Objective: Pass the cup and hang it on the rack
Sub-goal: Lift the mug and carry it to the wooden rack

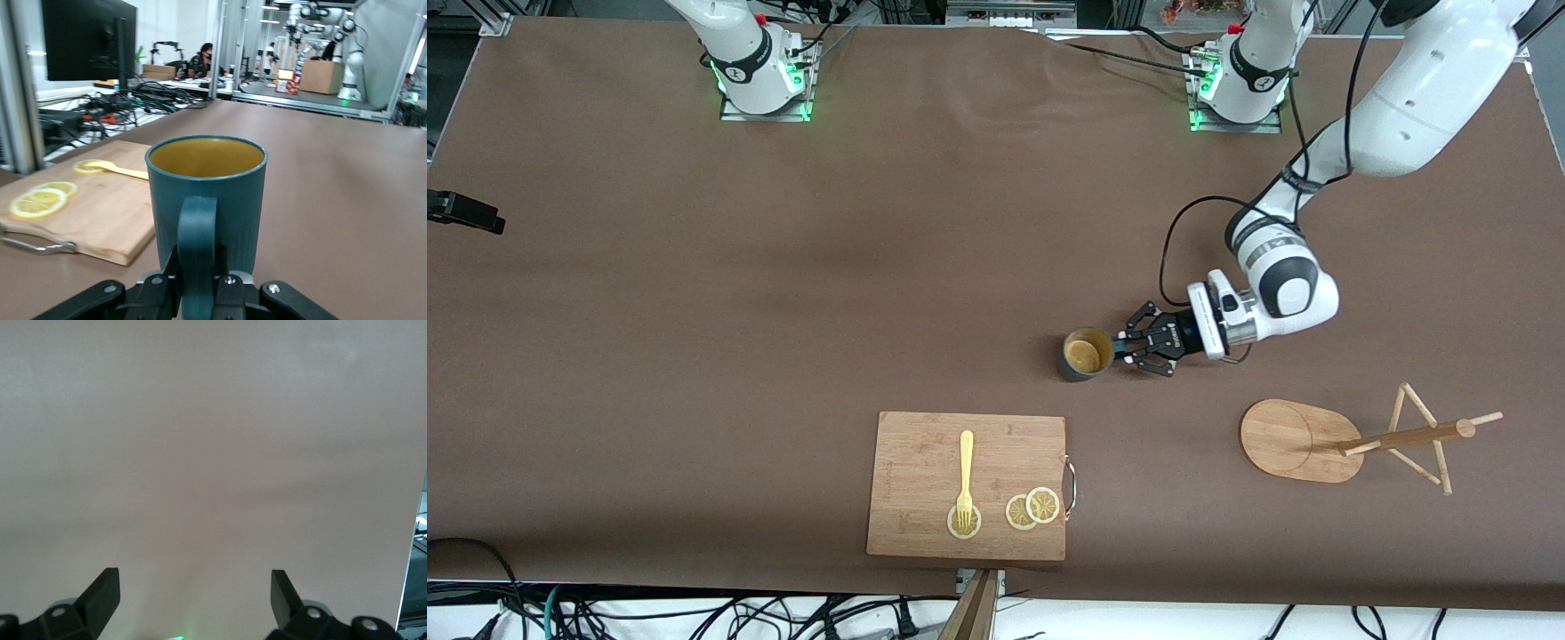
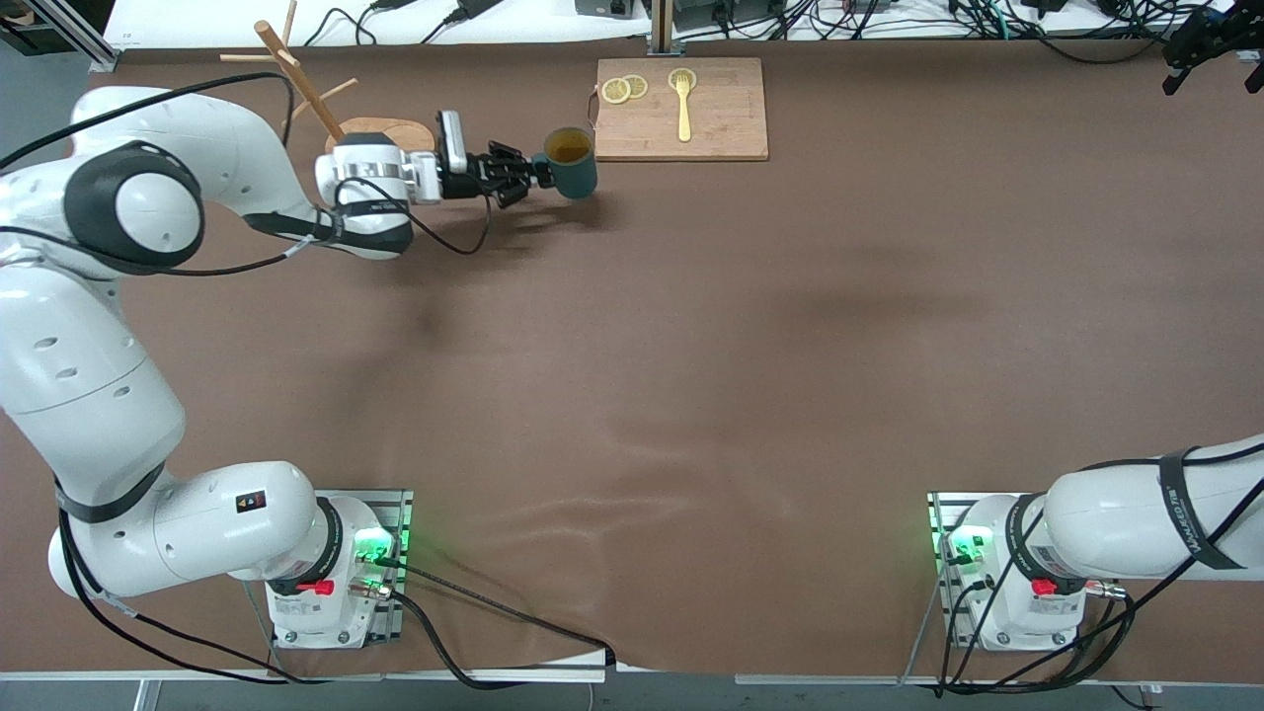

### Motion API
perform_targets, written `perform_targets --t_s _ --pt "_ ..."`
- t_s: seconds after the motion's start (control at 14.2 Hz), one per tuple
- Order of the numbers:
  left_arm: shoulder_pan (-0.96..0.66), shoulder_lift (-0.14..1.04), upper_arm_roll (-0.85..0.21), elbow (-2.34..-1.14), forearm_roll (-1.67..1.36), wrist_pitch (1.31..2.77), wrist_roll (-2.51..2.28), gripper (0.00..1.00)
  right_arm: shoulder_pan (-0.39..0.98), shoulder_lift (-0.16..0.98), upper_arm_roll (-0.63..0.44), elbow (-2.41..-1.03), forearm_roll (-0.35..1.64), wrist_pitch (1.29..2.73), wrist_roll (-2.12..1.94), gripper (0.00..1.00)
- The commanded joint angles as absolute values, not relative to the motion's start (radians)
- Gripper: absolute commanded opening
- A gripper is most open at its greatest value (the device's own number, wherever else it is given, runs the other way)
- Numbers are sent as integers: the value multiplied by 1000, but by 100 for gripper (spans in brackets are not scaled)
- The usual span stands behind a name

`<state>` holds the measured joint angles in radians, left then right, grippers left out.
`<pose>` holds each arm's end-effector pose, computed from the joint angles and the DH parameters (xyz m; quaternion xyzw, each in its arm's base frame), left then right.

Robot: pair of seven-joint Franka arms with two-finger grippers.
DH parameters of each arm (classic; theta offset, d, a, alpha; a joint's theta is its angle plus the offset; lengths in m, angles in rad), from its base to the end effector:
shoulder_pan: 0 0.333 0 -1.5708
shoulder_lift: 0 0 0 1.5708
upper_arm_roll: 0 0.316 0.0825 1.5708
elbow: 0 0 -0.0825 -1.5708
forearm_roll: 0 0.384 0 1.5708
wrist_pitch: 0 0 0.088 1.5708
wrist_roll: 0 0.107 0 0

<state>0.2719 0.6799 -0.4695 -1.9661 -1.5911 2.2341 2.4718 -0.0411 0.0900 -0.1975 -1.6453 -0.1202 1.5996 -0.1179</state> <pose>0.5825 -0.1443 0.1586 0.6602 -0.4467 0.4526 0.3997 0.5571 -0.1441 0.5428 0.9939 -0.0545 -0.0779 0.0557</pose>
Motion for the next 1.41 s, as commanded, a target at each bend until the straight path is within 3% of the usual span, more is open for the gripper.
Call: perform_targets --t_s 0.0,0.35,0.49,0.91,1.34 --pt "275 482 -469 -2068 -1602 2229 2251 0 -40 92 -193 -1628 -100 1604 -123 100" --pt "363 358 -471 -2109 -1560 2214 1818 0 -22 97 -184 -1631 -178 1631 -123 100" --pt "455 334 -471 -2118 -1554 2086 1658 0 -12 97 -186 -1631 -183 1625 -124 100" --pt "779 389 -471 -2103 -1368 1743 1286 0 -11 100 -186 -1629 -227 1632 -140 100" --pt "937 459 -466 -2074 -1328 1620 1078 0 14 100 -187 -1629 -245 1641 -140 100"
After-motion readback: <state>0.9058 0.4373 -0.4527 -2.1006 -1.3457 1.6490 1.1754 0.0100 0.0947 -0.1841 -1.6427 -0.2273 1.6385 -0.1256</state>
